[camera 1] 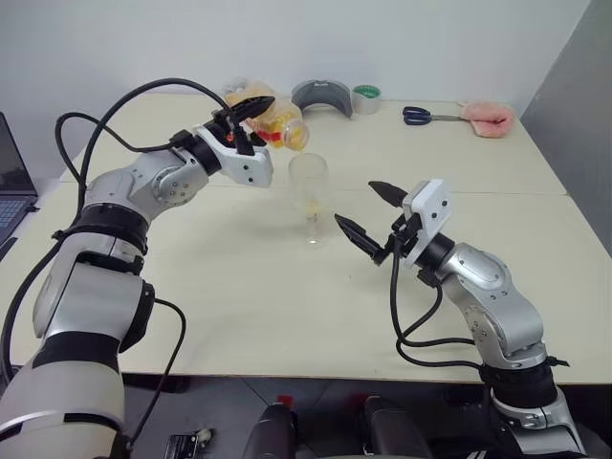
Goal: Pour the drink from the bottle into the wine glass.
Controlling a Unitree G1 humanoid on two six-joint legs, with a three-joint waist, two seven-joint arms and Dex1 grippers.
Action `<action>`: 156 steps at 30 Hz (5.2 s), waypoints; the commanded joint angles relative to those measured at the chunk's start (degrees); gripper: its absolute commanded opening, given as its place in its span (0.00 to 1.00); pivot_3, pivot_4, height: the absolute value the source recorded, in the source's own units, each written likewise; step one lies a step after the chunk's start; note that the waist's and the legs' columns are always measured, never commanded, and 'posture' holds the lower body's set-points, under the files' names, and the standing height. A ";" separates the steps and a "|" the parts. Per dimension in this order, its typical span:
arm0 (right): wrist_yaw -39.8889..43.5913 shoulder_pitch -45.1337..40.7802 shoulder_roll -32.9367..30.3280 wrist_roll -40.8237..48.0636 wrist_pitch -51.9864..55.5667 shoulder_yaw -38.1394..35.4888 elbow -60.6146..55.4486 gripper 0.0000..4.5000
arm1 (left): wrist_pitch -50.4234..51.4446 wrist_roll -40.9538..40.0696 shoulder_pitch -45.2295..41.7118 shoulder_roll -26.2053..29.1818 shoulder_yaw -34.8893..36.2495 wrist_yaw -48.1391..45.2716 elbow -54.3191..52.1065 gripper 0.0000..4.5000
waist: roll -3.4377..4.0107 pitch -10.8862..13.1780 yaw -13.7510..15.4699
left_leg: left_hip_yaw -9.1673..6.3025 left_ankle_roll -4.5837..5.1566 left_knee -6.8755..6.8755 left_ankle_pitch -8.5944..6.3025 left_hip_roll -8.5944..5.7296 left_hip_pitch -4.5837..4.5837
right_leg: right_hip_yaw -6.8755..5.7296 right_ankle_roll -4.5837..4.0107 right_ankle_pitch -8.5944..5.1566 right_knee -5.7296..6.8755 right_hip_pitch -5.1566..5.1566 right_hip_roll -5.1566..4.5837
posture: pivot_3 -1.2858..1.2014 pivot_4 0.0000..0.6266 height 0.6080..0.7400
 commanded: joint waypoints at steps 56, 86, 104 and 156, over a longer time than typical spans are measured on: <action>-0.07 3.51 0.98 2.79 2.75 2.81 -7.00 1.00 | 2.64 4.02 -8.30 -0.12 -5.88 10.95 5.64 0.39 | 0.00 0.00 -0.16 | 0.03 -0.14 0.10 0.08 -0.02 -0.03 | 0.03 0.00 0.00 0.20 -0.07 -0.01 | 0.52 0.24 1.00; -0.45 3.99 0.66 2.94 3.58 3.16 -7.92 1.00 | 3.05 3.44 -8.37 -0.90 -5.67 10.50 6.53 0.39 | -0.01 0.00 -0.32 | 0.05 -0.15 0.12 0.08 -0.03 -0.03 | 0.04 0.00 0.00 0.28 -0.09 -0.02 | 0.52 0.24 1.00; -0.84 3.65 0.88 2.69 3.38 2.98 -8.10 1.00 | 8.77 -23.26 -1.87 -9.26 10.05 -16.17 5.34 0.39 | -0.01 -0.01 -0.93 | 0.05 -0.17 0.16 0.09 -0.03 -0.03 | 0.05 0.00 0.00 0.35 -0.11 -0.03 | 0.52 0.24 1.00; 7.17 -3.51 -2.85 2.16 8.02 11.61 -3.35 1.00 | 61.83 -58.39 40.40 -11.21 37.60 -34.68 -37.65 0.98 | -0.10 -0.09 -1.71 | -0.01 0.01 0.14 -0.01 0.01 0.37 | 0.13 -0.03 -0.01 0.67 0.00 -0.08 | 0.52 0.24 1.00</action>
